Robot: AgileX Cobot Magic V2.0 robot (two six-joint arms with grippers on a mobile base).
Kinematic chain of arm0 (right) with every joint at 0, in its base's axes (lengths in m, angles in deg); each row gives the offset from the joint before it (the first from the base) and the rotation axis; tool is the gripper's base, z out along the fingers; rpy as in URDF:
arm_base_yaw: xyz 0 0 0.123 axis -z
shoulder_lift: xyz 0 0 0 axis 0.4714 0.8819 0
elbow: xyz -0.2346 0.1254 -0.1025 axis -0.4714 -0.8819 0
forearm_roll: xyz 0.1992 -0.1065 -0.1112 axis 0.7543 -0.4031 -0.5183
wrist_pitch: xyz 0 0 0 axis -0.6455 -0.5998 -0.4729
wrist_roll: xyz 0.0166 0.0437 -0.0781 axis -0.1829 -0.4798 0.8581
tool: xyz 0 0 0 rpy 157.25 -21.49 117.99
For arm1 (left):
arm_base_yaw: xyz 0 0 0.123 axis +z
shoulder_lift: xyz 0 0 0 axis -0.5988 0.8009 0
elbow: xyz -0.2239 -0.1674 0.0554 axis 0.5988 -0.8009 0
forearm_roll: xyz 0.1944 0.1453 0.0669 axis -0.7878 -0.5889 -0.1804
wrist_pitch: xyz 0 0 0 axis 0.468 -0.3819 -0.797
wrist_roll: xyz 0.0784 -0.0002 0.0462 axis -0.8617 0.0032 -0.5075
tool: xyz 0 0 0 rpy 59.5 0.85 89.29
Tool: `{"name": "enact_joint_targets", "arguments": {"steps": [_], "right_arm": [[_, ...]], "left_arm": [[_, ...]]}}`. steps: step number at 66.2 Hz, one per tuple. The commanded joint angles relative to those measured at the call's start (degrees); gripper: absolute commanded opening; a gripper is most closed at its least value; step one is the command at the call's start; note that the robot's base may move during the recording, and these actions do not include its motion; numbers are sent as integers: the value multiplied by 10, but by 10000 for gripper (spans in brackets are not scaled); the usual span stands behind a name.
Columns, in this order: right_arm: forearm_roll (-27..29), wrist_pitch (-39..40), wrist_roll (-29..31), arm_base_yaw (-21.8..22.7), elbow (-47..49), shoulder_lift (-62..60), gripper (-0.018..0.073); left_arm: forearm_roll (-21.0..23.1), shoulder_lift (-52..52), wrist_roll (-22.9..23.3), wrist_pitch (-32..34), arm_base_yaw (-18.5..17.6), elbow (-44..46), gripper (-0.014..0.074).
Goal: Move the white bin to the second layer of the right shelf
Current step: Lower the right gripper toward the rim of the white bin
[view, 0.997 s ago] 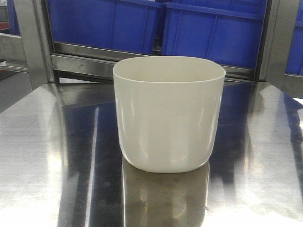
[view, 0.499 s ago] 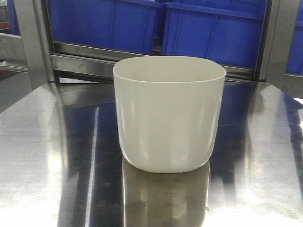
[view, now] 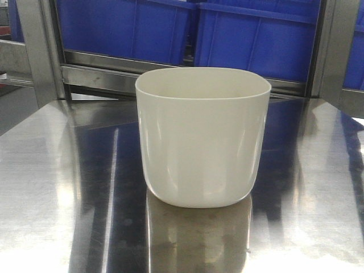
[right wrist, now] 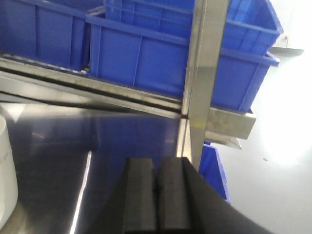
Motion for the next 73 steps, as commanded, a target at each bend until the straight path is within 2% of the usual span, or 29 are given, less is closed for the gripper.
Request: {"name": "enact_joint_targets", "arguments": {"steps": [1,25,33,40,50,55,73], "right_arm": [[-9,47,1,-1,52,49,69],[-9,47,0,-6,164,236,69],[-9,42,0,-26,186,294,69],[-9,36,0,-63,205,335,69],[-8,-17,-6,-127,252,384,70],[0,-55,-31,-152,281,407,72],[24,-239,-130,-168,382,485,73]], "left_arm": [[3,-10,1,50,-2,-21,85],[3,-10,1,50,-2,-21,85],[3,-10,1,50,-2,-21,85],[3,-10,1,50,-2,-21,85],[3,-10,1,50,-2,-21,85],[3,-10,1,50,-2,-21,85],[3,-10,1,50,-2,-21,85]]}}
